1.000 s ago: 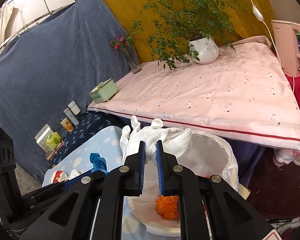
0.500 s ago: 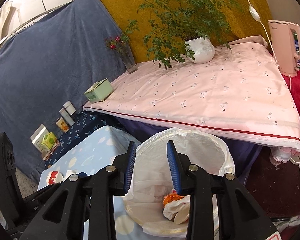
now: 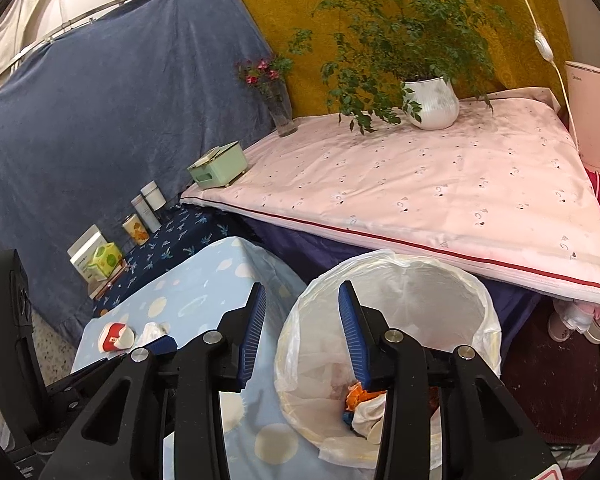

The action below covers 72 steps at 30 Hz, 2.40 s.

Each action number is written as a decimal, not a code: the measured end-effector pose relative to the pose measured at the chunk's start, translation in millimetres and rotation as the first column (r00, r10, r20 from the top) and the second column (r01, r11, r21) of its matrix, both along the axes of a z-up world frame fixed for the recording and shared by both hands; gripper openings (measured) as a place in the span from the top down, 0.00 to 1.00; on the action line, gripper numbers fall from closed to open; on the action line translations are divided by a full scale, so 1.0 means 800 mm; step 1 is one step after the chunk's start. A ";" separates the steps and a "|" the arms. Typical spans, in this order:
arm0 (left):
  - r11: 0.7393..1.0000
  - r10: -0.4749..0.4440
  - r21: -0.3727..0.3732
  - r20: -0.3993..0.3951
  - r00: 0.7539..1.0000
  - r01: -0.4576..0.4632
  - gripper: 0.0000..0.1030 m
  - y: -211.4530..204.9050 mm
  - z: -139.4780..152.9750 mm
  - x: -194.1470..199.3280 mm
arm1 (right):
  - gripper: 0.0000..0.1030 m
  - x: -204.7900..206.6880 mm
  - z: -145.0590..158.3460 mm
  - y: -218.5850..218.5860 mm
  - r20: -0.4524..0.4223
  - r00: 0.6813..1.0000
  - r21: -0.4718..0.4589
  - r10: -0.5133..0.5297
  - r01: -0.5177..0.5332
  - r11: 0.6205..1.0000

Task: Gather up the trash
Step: 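Move both open tools back over the last cup and tissue, then grasp the red paper cup with the left tool while the right tool grasps the white tissue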

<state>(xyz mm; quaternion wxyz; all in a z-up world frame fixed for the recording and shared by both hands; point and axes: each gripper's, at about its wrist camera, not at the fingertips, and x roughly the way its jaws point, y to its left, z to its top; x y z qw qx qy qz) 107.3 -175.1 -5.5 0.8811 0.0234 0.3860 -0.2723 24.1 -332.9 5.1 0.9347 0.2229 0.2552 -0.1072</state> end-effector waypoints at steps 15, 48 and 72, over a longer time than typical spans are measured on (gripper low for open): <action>0.993 0.116 -0.026 -0.022 0.993 -0.117 0.50 0.092 -0.012 0.028 | 0.62 0.043 -0.001 0.083 -0.048 0.993 -0.068 0.107 -0.110 0.992; 0.854 0.518 0.009 -0.098 0.850 -0.520 0.33 0.400 -0.087 0.136 | 0.48 0.200 -0.080 0.336 -0.288 0.887 -0.158 0.362 -0.416 0.895; 0.881 0.468 0.105 -0.054 0.882 -0.461 0.10 0.377 -0.144 0.274 | 0.37 0.336 -0.165 0.366 -0.377 0.844 -0.124 0.381 -0.454 0.882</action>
